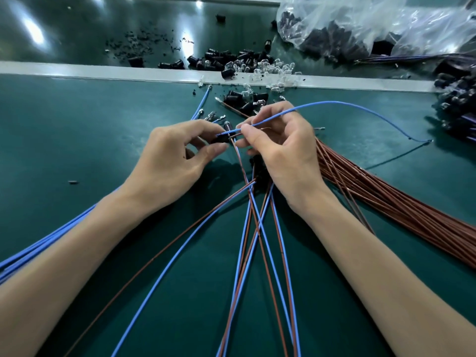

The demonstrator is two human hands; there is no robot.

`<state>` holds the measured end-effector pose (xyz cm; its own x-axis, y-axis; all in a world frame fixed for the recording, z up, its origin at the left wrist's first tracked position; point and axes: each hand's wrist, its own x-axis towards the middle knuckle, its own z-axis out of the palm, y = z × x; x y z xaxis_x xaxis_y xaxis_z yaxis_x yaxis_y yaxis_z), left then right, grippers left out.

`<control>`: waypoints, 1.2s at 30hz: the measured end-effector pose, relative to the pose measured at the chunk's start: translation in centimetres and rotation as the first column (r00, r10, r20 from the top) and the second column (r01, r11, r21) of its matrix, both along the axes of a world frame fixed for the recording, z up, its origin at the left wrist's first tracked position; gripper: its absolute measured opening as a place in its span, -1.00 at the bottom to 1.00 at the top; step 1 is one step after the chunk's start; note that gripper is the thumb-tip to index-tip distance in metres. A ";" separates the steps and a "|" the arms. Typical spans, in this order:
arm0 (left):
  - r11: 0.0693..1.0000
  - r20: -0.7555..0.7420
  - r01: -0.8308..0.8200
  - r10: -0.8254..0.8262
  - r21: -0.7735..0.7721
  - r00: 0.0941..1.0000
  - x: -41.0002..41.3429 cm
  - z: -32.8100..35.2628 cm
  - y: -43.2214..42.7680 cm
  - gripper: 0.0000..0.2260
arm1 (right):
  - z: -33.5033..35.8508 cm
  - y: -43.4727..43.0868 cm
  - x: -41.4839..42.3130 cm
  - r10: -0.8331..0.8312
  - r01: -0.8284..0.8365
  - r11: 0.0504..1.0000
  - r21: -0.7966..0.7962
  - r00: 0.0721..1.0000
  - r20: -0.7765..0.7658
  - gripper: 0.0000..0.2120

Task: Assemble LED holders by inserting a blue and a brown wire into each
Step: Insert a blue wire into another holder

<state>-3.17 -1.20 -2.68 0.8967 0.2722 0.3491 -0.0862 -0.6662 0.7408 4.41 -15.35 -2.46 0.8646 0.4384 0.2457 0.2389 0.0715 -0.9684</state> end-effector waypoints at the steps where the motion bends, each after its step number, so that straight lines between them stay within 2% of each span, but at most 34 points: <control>1: 1.000 0.002 -0.009 0.009 0.023 1.000 0.0 -0.1 0.0 -0.86 | 0.0 0.0 0.0 -0.004 0.004 1.000 0.004 1.000 -0.009 -0.76; 7: 1.000 0.003 -0.020 0.020 0.020 1.000 0.1 -0.2 0.5 -0.87 | 0.2 -0.2 0.2 -0.062 0.063 0.998 0.025 0.998 -0.033 -0.81; 24: 0.998 0.002 0.067 -0.067 -0.003 0.998 0.0 -0.4 0.2 -0.85 | 0.0 -0.1 0.0 -0.024 0.029 0.996 -0.084 0.998 0.061 -0.84; 34: 0.994 -0.015 0.100 -0.101 -0.050 0.995 -0.1 -0.5 0.3 -0.87 | 0.2 -0.3 0.1 0.017 -0.016 0.999 -0.040 1.000 0.019 -0.82; 36: 0.993 -0.021 0.116 -0.117 -0.038 0.993 -0.1 -0.6 0.4 -0.80 | 0.2 -0.3 0.0 0.014 -0.014 1.000 -0.025 1.000 0.013 -0.81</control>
<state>-3.30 -0.78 -3.30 0.9309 0.1776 0.3193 -0.1438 -0.6253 0.7670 4.39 -15.63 -2.27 0.8552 0.4563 0.2457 0.2506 0.0508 -0.9668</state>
